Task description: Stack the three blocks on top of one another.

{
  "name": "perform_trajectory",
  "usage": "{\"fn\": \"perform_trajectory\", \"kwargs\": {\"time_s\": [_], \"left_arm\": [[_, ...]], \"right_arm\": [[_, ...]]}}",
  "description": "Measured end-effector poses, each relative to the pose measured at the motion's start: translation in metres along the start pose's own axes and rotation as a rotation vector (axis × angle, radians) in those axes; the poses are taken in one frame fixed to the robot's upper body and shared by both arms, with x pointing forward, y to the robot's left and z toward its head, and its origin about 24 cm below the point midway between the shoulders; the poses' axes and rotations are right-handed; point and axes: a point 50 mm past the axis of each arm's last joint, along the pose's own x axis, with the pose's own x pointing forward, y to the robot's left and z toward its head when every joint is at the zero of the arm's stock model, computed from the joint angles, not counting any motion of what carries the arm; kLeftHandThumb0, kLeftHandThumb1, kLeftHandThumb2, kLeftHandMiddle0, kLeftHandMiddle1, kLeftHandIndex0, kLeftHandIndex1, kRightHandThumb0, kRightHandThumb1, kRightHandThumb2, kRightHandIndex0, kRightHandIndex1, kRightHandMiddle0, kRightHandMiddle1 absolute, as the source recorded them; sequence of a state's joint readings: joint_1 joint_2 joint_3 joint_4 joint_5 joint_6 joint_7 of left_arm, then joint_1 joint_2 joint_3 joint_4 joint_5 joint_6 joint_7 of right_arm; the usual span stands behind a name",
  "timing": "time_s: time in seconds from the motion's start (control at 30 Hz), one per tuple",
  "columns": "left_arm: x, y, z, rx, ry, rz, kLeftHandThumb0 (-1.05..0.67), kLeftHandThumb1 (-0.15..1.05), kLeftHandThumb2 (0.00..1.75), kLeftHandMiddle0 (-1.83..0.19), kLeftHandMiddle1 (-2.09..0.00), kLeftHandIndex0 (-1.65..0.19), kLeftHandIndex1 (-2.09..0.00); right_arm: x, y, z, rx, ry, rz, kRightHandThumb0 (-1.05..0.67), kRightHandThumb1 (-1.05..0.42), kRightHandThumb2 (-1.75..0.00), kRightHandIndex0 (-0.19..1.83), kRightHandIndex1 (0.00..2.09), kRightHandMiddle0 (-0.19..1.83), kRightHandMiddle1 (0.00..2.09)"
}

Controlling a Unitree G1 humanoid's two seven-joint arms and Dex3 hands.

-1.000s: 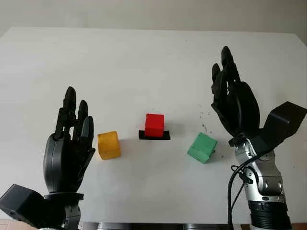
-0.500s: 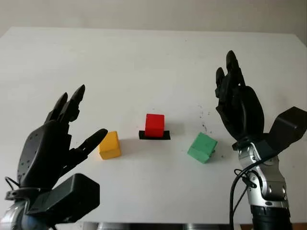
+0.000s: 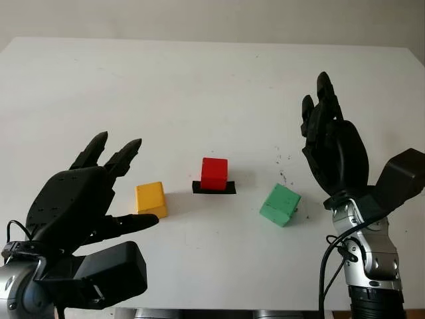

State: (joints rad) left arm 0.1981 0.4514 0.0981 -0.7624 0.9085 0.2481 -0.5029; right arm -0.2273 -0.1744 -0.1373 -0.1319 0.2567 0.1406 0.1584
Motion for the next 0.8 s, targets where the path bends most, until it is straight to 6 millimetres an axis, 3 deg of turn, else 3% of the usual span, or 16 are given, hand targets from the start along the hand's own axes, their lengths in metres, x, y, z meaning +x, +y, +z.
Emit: {"fn": "perform_trajectory", "kwargs": {"time_s": [0.33, 0.67, 0.77, 0.8], "left_arm": [[0.012, -0.015, -0.001, 0.095, 0.011, -0.059, -0.82, 0.89, 0.04, 0.1, -0.06, -0.13, -0.06], [0.019, -0.028, -0.003, 0.103, 0.04, -0.043, -0.77, 0.91, 0.06, -0.06, -0.08, -0.42, -0.18], [0.019, -0.028, -0.003, 0.101, 0.03, -0.017, -0.74, 0.92, 0.06, -0.14, -0.08, -0.49, -0.28], [0.019, -0.029, -0.003, 0.099, 0.028, -0.012, -0.73, 0.93, 0.06, -0.15, -0.06, -0.43, -0.45]], "right_arm": [[0.0, 0.001, 0.001, 0.003, 0.001, -0.012, -0.7, -1.05, -0.74, -0.19, 0.0, -0.19, 0.0], [-0.001, 0.001, 0.002, 0.004, 0.007, -0.012, -0.69, -1.05, -0.73, -0.19, 0.0, -0.19, 0.0], [-0.001, 0.001, 0.002, 0.003, 0.008, -0.012, -0.69, -1.05, -0.71, -0.19, 0.0, -0.19, 0.0], [-0.001, 0.001, 0.002, 0.003, 0.01, -0.012, -0.69, -1.05, -0.7, -0.19, 0.0, -0.19, 0.0]]}}
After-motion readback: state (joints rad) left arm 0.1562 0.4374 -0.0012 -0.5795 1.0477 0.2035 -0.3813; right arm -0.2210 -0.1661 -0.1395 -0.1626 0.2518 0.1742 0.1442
